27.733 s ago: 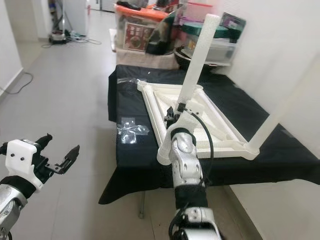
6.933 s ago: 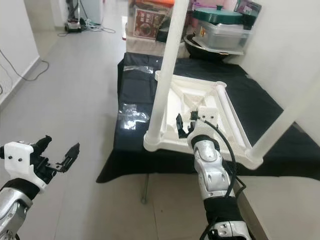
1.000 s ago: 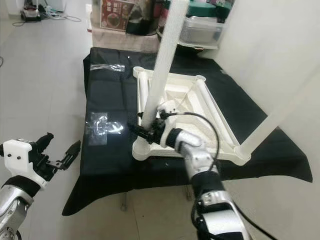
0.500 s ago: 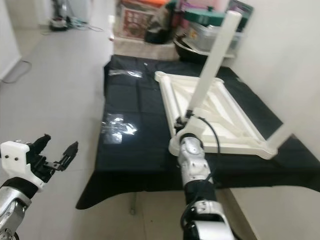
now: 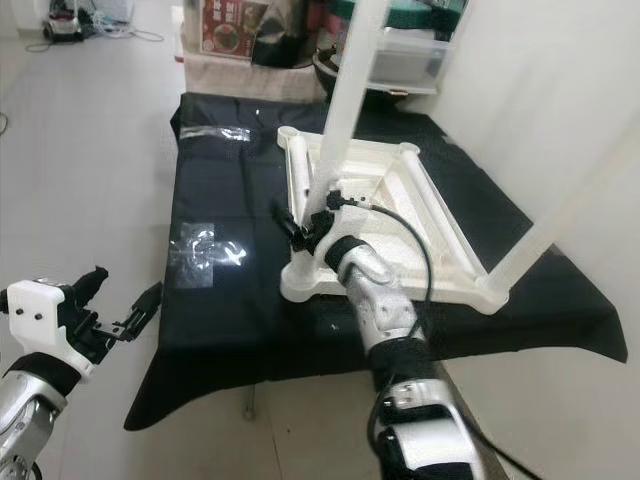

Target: Building children table

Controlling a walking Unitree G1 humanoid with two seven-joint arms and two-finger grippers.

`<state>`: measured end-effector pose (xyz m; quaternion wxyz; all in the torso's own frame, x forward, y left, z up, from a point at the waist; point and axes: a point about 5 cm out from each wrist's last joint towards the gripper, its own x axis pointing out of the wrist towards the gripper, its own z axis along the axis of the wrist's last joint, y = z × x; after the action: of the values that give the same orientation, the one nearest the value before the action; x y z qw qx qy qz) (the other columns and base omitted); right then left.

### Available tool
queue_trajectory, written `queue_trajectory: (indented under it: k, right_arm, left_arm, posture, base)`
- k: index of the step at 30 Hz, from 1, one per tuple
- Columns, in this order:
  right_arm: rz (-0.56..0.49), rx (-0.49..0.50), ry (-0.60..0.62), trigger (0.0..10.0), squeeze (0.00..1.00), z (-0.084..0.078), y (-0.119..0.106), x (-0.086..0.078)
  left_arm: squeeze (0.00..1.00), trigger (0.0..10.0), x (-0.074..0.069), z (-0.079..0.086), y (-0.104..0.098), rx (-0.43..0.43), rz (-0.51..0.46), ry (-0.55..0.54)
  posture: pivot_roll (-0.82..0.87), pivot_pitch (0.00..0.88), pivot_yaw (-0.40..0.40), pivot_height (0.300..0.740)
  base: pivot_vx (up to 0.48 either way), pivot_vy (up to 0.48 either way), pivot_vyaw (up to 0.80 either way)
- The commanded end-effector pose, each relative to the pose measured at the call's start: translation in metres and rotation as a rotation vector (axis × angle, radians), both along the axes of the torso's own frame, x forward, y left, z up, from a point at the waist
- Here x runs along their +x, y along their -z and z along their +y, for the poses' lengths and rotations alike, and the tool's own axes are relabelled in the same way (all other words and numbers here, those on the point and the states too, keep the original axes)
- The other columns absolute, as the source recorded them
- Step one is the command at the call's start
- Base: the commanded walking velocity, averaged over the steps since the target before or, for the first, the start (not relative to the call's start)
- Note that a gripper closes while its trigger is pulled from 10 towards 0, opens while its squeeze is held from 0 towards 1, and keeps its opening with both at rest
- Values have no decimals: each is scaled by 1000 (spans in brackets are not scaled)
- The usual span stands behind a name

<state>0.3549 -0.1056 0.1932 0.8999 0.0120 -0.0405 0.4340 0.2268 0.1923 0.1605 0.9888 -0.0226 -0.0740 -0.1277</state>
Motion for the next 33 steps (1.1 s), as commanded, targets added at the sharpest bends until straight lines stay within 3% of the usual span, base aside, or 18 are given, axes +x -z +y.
queue_trajectory:
  k: [1, 2, 3, 5, 6, 7, 9, 11, 12, 15, 17, 19, 24, 25, 27, 28, 31, 33]
  right_arm:
    - [-9, -10, -158, 10000, 0, 19, -2, -10]
    - [21, -39, -192, 10000, 0, 25, 6, -12]
    - [68, -81, -190, 5765, 0, 29, 18, -12]
    - [68, -81, -190, 5765, 0, 29, 18, -12]
    - [110, -99, -73, 0, 0, 31, 29, -4]
    - [110, -99, -73, 0, 0, 31, 29, -4]
    - [248, -71, 397, 0, 0, 13, 46, 21]
    - [248, -71, 397, 0, 0, 13, 46, 21]
    - [321, -44, 661, 0, 0, -8, 55, 27]
    - [321, -44, 661, 0, 0, -8, 55, 27]
    - [377, -49, 1169, 0, 0, -69, 73, 14]
    - [373, -58, 1273, 0, 0, -83, 76, 6]
    - [354, -80, 1297, 0, 0, -88, 74, -2]
    - [344, -87, 1287, 2000, 0, -86, 71, -3]
    - [336, -87, 1258, 2627, 0, -82, 68, -3]
    - [342, -60, 1199, 9725, 0, -74, 66, 0]
    - [352, -18, 1108, 10000, 0, -64, 62, 3]
    - [291, 109, 968, 10000, 1000, -50, 48, 10]
  left_arm:
    - [0, 10000, 2, -2, 3, -10, 9, 13]
    - [0, 10000, 2, -2, 3, -11, 8, 13]
    - [0, 10000, 2, -3, 3, -11, 7, 10]
    - [0, 10000, 2, -3, 3, -11, 7, 10]
    - [0, 10000, 1, -3, 2, -12, 6, 6]
    - [0, 10000, 1, -3, 2, -12, 6, 6]
    - [0, 10000, 0, -3, 2, -13, 4, -2]
    - [0, 10000, 0, -3, 2, -13, 4, -2]
    - [0, 10000, -1, -3, 2, -14, 4, -2]
    - [0, 10000, -1, -3, 2, -14, 4, -2]
    - [0, 10000, -1, -3, 1, -17, 3, 3]
    - [0, 10000, -1, -3, 1, -18, 3, 6]
    - [0, 10000, 0, -2, 0, -19, 4, 8]
    - [0, 10000, 0, -2, 0, -19, 4, 8]
    - [0, 10000, 0, -1, 0, -18, 4, 7]
    - [0, 10000, 1, -1, 0, -17, 3, 5]
    - [0, 10000, 1, -1, 0, -17, 3, 4]
    - [0, 10000, 1, -1, 1, -17, 3, 2]
  posture:
    - [151, 0, -177, 740]
    - [165, 0, -189, 740]
    - [165, 0, -189, 740]
    - [165, 0, -189, 740]
    - [177, 0, -199, 740]
    - [177, 0, -199, 740]
    - [170, 0, -196, 740]
    - [170, 0, -196, 740]
    - [165, 0, -193, 740]
    - [165, 0, -193, 740]
    - [146, 0, -178, 740]
    - [146, 0, -178, 740]
    - [135, 0, -172, 740]
    - [135, 0, -172, 740]
    - [137, 0, -173, 740]
    - [137, 0, -174, 740]
    - [137, 0, -174, 740]
    - [141, 0, -177, 740]
  base:
    - [0, 0, 0]
    - [0, 0, 0]
    - [0, 0, 0]
    - [0, 0, 0]
    - [0, 0, 0]
    - [0, 0, 0]
    - [0, 0, 0]
    - [0, 0, 0]
    - [0, 0, 0]
    - [0, 0, 0]
    - [0, 0, 0]
    - [0, 0, 0]
    - [0, 0, 0]
    - [0, 0, 0]
    - [0, 0, 0]
    - [0, 0, 0]
    - [0, 0, 0]
    - [0, 0, 0]
